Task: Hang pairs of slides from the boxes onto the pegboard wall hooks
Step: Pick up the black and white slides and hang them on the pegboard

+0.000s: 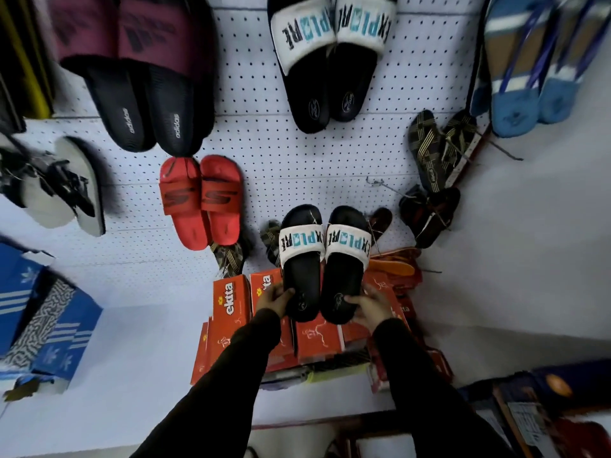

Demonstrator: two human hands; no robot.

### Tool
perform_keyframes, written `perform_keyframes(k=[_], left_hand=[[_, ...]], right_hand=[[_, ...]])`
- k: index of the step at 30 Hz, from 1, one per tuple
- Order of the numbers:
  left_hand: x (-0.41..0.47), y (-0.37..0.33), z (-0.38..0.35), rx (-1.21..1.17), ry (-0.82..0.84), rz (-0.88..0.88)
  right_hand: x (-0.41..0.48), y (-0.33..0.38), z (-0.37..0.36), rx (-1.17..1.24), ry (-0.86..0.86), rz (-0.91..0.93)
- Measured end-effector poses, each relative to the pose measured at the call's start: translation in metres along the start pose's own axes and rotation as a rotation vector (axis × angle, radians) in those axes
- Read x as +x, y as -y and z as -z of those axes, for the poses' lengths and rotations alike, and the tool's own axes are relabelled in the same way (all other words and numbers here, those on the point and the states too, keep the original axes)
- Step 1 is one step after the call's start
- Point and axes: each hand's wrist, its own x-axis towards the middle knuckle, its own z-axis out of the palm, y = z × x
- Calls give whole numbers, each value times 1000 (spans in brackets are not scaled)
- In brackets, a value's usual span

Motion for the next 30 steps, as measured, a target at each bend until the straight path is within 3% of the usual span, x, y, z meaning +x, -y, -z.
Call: perform_keyframes(k=[8, 20, 26, 30], left_hand=[[-37, -88, -8, -206, -5, -307], [-81, -216, -21, -232, -45, -747], [-96, -282, -30, -278, -92, -862], [-95, -312, -35, -290, -138, -832]], right_hand=[[-32, 80, -20, 128, 63, 333], [-104, 212, -32, 113, 138, 658], [-128, 272, -41, 158, 201, 758], [-130, 303, -47, 125, 200, 755]])
